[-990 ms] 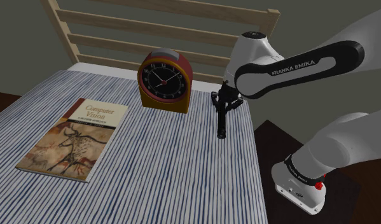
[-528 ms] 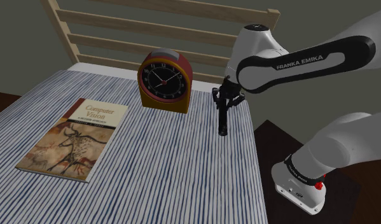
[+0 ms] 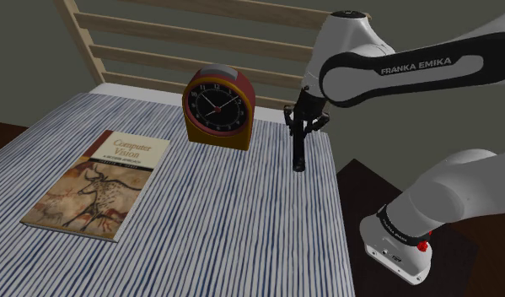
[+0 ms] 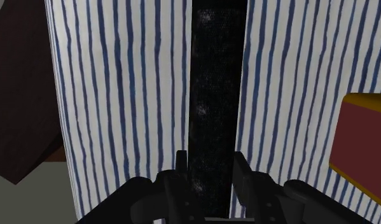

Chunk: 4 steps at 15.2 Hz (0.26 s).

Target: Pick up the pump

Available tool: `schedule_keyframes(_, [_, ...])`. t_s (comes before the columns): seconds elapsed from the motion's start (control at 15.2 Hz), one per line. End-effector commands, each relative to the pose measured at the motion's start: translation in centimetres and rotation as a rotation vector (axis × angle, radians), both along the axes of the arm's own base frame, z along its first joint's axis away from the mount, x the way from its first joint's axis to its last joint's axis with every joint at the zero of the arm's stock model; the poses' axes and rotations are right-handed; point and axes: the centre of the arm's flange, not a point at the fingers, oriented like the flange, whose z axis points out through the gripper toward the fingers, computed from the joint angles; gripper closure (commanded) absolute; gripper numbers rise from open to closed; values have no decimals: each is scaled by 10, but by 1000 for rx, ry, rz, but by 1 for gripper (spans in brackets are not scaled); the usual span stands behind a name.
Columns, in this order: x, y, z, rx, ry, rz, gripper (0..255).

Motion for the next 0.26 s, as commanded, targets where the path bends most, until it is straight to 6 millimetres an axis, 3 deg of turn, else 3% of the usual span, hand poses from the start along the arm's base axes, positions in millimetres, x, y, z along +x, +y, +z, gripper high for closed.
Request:
schedule_keyframes(0.0, [-1, 1, 11, 0, 0, 0, 255])
schedule_keyframes(0.2, [-1, 1, 17, 0, 0, 0, 255])
